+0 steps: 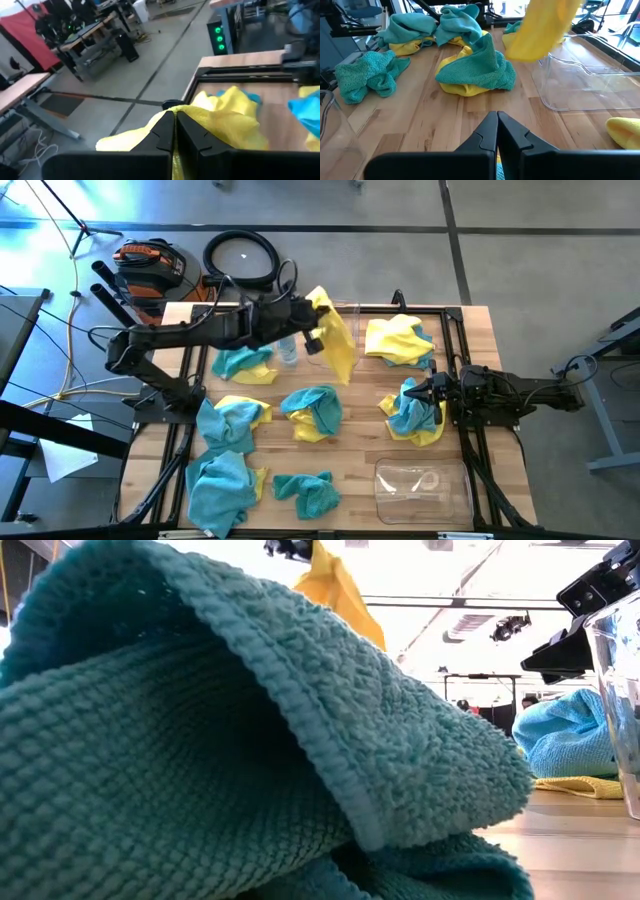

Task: Sort microfiber towel by color & place in baskets
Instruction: Put the yellow towel into the top transparent bin

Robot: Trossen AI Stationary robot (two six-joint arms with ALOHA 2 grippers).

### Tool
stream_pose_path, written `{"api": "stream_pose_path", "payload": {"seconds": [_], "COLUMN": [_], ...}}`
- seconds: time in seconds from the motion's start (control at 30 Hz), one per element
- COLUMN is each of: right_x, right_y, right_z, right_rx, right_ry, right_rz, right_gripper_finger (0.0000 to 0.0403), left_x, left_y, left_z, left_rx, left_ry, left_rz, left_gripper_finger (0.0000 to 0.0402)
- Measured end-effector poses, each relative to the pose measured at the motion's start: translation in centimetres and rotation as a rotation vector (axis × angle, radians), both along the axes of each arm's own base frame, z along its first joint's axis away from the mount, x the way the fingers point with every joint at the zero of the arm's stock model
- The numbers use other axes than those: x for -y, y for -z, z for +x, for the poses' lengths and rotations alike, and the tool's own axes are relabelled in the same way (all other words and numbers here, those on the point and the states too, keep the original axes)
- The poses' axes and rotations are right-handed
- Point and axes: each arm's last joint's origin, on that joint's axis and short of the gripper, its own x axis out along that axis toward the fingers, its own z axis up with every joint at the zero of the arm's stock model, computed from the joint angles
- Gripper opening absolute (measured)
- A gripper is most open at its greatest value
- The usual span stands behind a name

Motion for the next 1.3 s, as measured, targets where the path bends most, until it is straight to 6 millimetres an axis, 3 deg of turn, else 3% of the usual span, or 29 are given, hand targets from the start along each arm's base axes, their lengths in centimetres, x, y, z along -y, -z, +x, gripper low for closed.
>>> {"api": "stream_pose_path", "payload": {"seconds": [0.27,0.57,0.9,1.17,1.3], "right_x": [0.0,0.0,0.0,0.0,0.0], "right_y": [0.0,0.0,0.0,0.0,0.0], "right_z": [0.0,0.0,0.0,0.0,0.0], "right_rx": [0.000,0.000,0.000,0.000,0.000], "right_ry": [0.000,0.000,0.000,0.000,0.000], "right_rz": [0.000,0.000,0.000,0.000,0.000], "right_gripper_finger": [0.0000,0.0000,0.0000,0.0000,0.0000], "left_x": [-4.0,-6.5,-6.8,-6.3,-5.9], "left_y": [1.6,1.4,0.8,-1.6,-1.6], "left_z": [0.8,0.3,-0.2,-2.2,-2.7], "left_rx": [-0.001,0.052,0.020,0.053,0.014], "left_ry": [-0.117,-0.184,-0.256,-0.261,-0.204], "left_rz": [-0.012,0.012,0.101,0.147,0.125], "left_gripper_finger": [0.0000,0.0000,0.0000,0.0000,0.0000]}}
